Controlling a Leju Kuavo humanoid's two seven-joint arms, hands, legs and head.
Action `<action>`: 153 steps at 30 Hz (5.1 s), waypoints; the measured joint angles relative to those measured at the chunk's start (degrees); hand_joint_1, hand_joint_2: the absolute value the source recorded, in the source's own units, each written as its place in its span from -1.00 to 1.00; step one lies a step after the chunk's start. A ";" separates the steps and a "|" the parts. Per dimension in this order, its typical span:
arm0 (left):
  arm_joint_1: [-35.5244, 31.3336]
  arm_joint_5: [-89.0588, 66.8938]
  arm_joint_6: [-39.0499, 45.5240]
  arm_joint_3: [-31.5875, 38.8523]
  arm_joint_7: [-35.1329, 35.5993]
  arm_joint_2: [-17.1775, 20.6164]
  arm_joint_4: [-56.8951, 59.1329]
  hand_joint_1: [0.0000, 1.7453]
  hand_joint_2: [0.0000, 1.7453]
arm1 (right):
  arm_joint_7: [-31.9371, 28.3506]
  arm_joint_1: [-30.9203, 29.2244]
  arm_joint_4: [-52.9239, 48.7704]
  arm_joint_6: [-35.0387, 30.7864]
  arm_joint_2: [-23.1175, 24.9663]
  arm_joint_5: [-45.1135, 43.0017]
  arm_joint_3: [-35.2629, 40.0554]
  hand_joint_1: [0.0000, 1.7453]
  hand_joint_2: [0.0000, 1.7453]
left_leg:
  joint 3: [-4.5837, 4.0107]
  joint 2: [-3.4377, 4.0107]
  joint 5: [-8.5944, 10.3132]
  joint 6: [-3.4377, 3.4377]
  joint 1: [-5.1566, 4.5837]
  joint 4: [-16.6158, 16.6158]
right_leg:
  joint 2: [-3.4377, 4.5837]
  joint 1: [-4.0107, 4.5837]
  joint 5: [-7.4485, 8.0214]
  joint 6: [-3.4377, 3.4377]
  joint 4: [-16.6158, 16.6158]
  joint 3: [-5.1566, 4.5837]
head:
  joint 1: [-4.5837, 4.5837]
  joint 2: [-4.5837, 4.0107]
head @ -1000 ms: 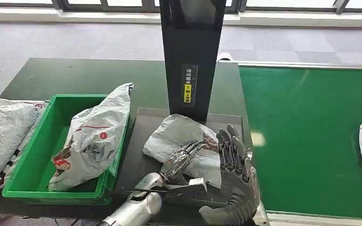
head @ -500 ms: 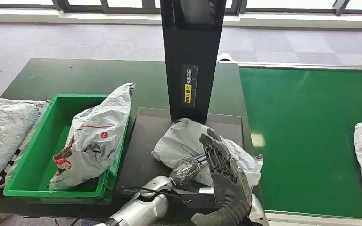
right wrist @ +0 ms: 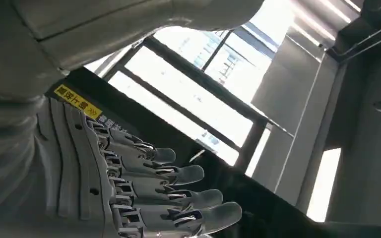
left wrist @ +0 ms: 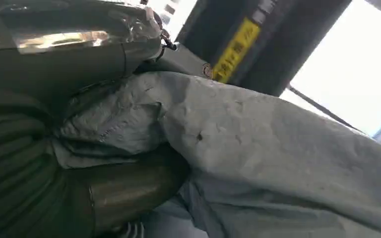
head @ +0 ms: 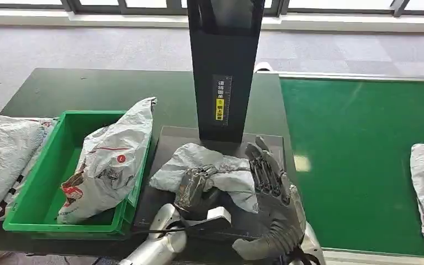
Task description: Moved the parcel from conveyor to table for the left to box.
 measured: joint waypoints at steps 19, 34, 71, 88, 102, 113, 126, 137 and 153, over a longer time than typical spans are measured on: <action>13.70 6.19 3.10 8.13 -6.86 1.92 -32.47 1.00 1.00 | 0.00 2.05 -0.48 -6.13 1.03 0.26 -1.31 -1.00 1.00 | -0.05 0.04 0.00 -0.01 0.01 0.00 | 0.05 0.01 0.01 0.00 0.03 -0.03 | 0.00 0.00; 19.06 15.12 3.21 28.86 -6.88 2.34 -75.51 1.00 1.00 | 0.00 3.04 -0.46 -30.05 -8.53 -6.86 9.69 -1.00 1.00 | -0.04 0.12 -0.01 -0.05 0.03 -0.01 | 0.11 0.03 -0.02 -0.03 0.02 -0.11 | -0.02 0.00; -12.59 -11.61 -4.37 36.43 11.15 12.92 1.32 -0.92 1.00 | 0.68 7.84 -3.13 -31.58 -13.12 -3.74 10.67 -1.00 1.00 | 0.28 0.26 0.15 -0.07 -0.04 -0.03 | 0.16 -0.06 0.22 -0.06 0.03 0.11 | 0.00 0.00; -11.32 7.63 -13.71 38.86 0.57 10.25 -3.93 -1.00 -1.00 | 0.85 7.81 -3.13 -31.63 -13.27 -2.54 10.47 -1.00 1.00 | 0.24 0.28 0.11 -0.03 -0.05 -0.03 | 0.21 -0.06 0.21 -0.06 0.02 0.07 | 0.00 0.00; -4.56 29.57 -23.41 41.92 -4.00 5.83 -19.43 -1.00 -1.00 | 0.87 8.56 -3.13 -31.63 -12.66 -1.92 9.82 -1.00 1.00 | 0.18 0.27 0.11 -0.03 -0.04 -0.03 | 0.22 -0.06 0.21 -0.05 0.02 0.05 | 0.00 0.00; 7.22 39.95 -13.13 39.25 -7.02 2.84 -43.18 -1.00 -1.00 | 0.61 8.80 -2.33 -31.61 -11.78 -3.03 9.02 -1.00 1.00 | 0.04 0.53 0.07 -0.04 -0.02 -0.02 | 0.45 -0.02 0.21 -0.06 0.02 -0.21 | 0.00 0.00; 24.50 37.15 -30.88 18.13 -7.02 5.92 -62.53 -1.00 -1.00 | 9.12 17.11 14.11 -29.02 -4.11 16.03 -22.35 -1.00 1.00 | -0.09 0.04 -0.04 0.08 -0.06 -0.01 | 0.00 -0.07 0.02 0.04 -0.09 -0.07 | 0.00 0.00; 29.13 39.21 -34.49 14.07 -7.02 7.78 -68.62 -1.00 -1.00 | 15.63 7.90 35.29 -25.62 0.33 33.66 -47.92 -1.00 -1.00 | -0.04 0.06 0.00 0.12 -0.08 -0.01 | 0.02 -0.08 0.05 0.06 -0.08 -0.05 | 0.00 0.00; 28.49 37.40 -32.26 13.88 -7.02 8.68 -70.00 -1.00 -1.00 | 22.80 -8.32 65.47 -26.77 -4.29 44.33 -55.19 -1.00 1.00 | -0.06 0.16 0.02 0.12 -0.11 0.01 | 0.13 -0.11 0.15 0.11 -0.06 -0.08 | 0.00 0.00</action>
